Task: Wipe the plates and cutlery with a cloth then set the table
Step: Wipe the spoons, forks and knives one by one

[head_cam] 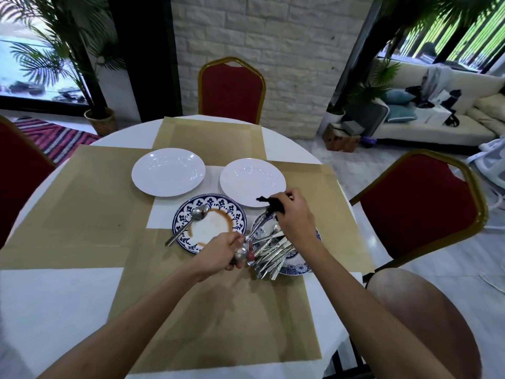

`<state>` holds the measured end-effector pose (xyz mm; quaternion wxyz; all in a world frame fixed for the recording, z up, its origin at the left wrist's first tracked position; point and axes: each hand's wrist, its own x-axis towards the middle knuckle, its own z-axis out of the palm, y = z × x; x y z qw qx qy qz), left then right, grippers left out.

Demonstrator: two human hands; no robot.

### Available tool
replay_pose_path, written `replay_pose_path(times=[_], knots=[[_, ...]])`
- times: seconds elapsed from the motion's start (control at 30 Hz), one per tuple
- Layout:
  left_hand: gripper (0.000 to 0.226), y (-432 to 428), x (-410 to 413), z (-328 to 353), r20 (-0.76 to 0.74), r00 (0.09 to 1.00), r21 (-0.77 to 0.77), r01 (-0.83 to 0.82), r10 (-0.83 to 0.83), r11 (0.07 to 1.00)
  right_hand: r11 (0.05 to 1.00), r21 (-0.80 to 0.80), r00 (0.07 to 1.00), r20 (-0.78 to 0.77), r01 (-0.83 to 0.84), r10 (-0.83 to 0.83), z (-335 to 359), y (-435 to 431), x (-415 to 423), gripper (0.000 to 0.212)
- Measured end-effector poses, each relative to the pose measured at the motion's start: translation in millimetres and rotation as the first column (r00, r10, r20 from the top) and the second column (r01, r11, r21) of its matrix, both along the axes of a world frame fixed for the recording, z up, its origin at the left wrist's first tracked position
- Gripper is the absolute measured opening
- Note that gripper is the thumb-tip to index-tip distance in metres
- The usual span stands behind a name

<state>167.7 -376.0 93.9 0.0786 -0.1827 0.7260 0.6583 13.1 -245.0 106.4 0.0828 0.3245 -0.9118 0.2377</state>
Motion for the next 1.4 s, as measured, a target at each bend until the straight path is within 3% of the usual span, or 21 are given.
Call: replay_pose_path(times=[0.13,0.23,0.3,0.37,0.43,0.47,0.53,0.57,0.63,0.73,0.93,1.07,1.1,1.17,1.2,1.27,1.33,1.4], knots=[[0.033,1,-1,0,0.019,1.000,0.015,-0.010,0.010,1.000,0.963,0.131,0.963,-0.097,-0.237,0.250,-10,6,23,0.036],[0.030,4,-1,-3,0.046,0.999,0.000,-0.005,0.005,1.000,0.962,0.127,0.970,0.008,-0.243,0.243,-14,12,22,0.037],[0.029,4,-1,-4,0.055,0.998,-0.045,0.019,-0.016,0.999,0.995,0.031,0.976,0.198,-0.096,0.088,-6,13,7,0.033],[0.028,1,-2,-3,0.060,0.998,-0.033,0.036,-0.034,0.999,0.995,-0.097,0.867,0.497,0.005,0.044,7,18,-8,0.026],[0.024,-4,-5,2,0.080,0.997,0.093,-0.024,0.016,0.995,0.956,-0.280,0.659,0.737,0.092,0.153,18,26,-12,0.024],[0.023,-7,-8,5,0.116,0.990,0.233,-0.103,0.077,0.967,0.919,-0.362,0.576,0.789,0.156,0.213,22,31,-11,0.023],[0.032,-13,-13,9,0.167,0.969,0.552,-0.247,0.184,0.797,0.851,-0.444,0.525,0.813,0.281,0.251,23,38,-9,0.020],[0.039,-15,-16,10,0.158,0.963,0.648,-0.267,0.217,0.713,0.822,-0.461,0.526,0.815,0.334,0.243,21,41,-7,0.020],[0.037,-13,-25,9,0.120,0.952,0.700,-0.283,0.283,0.655,0.793,-0.466,0.545,0.812,0.392,0.208,15,47,-2,0.022],[0.012,3,-46,1,0.152,0.901,0.644,-0.402,0.405,0.651,0.803,-0.446,0.573,0.803,0.396,0.164,3,56,10,0.021],[0.007,33,-78,-14,0.292,0.879,0.573,-0.477,0.378,0.666,0.894,-0.340,0.719,0.695,0.294,0.028,-31,80,32,0.024],[0.012,46,-96,-26,0.237,0.898,0.368,-0.437,0.372,0.821,0.925,-0.207,0.705,0.704,0.318,-0.084,-50,100,39,0.023],[0.017,45,-101,-29,0.209,0.915,0.265,-0.392,0.344,0.881,0.903,-0.206,0.663,0.741,0.376,-0.107,-53,104,38,0.024],[0.028,42,-111,-39,0.160,0.965,-0.048,-0.205,0.210,0.978,0.763,-0.263,0.465,0.883,0.590,-0.055,-53,114,35,0.031],[0.031,41,-114,-43,0.152,0.981,-0.239,-0.081,0.119,0.968,0.661,-0.269,0.342,0.939,0.700,0.019,-50,118,34,0.034],[0.031,44,-119,-48,0.130,0.991,-0.530,0.080,-0.012,0.844,0.498,-0.218,0.162,0.975,0.839,0.153,-47,124,31,0.037],[0.027,51,-123,-53,0.096,0.992,-0.622,0.121,-0.079,0.773,0.422,-0.162,0.058,0.967,0.892,0.249,-50,127,29,0.041],[0.024,56,-127,-58,0.079,0.993,-0.659,0.119,-0.089,0.743,0.386,-0.154,0.030,0.951,0.910,0.308,-54,127,29,0.039]])
